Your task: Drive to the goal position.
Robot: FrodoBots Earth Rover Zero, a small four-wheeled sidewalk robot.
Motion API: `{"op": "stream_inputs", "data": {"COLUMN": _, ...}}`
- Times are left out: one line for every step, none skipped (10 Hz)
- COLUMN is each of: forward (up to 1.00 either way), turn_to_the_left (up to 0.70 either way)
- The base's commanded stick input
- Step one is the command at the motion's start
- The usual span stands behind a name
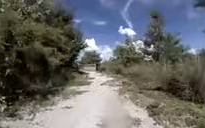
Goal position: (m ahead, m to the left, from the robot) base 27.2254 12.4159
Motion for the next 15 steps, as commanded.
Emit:
{"op": "stream_inputs", "data": {"forward": 0.84, "turn_to_the_left": 0.0}}
{"op": "stream_inputs", "data": {"forward": 0.84, "turn_to_the_left": 0.0}}
{"op": "stream_inputs", "data": {"forward": 0.84, "turn_to_the_left": 0.0}}
{"op": "stream_inputs", "data": {"forward": 0.84, "turn_to_the_left": 0.0}}
{"op": "stream_inputs", "data": {"forward": 0.84, "turn_to_the_left": 0.0}}
{"op": "stream_inputs", "data": {"forward": 0.84, "turn_to_the_left": 0.0}}
{"op": "stream_inputs", "data": {"forward": 0.84, "turn_to_the_left": 0.0}}
{"op": "stream_inputs", "data": {"forward": 0.84, "turn_to_the_left": 0.0}}
{"op": "stream_inputs", "data": {"forward": 0.84, "turn_to_the_left": 0.0}}
{"op": "stream_inputs", "data": {"forward": 0.84, "turn_to_the_left": 0.0}}
{"op": "stream_inputs", "data": {"forward": 0.84, "turn_to_the_left": 0.0}}
{"op": "stream_inputs", "data": {"forward": 0.84, "turn_to_the_left": 0.0}}
{"op": "stream_inputs", "data": {"forward": 0.84, "turn_to_the_left": 0.0}}
{"op": "stream_inputs", "data": {"forward": 0.84, "turn_to_the_left": 0.0}}
{"op": "stream_inputs", "data": {"forward": 0.84, "turn_to_the_left": 0.0}}
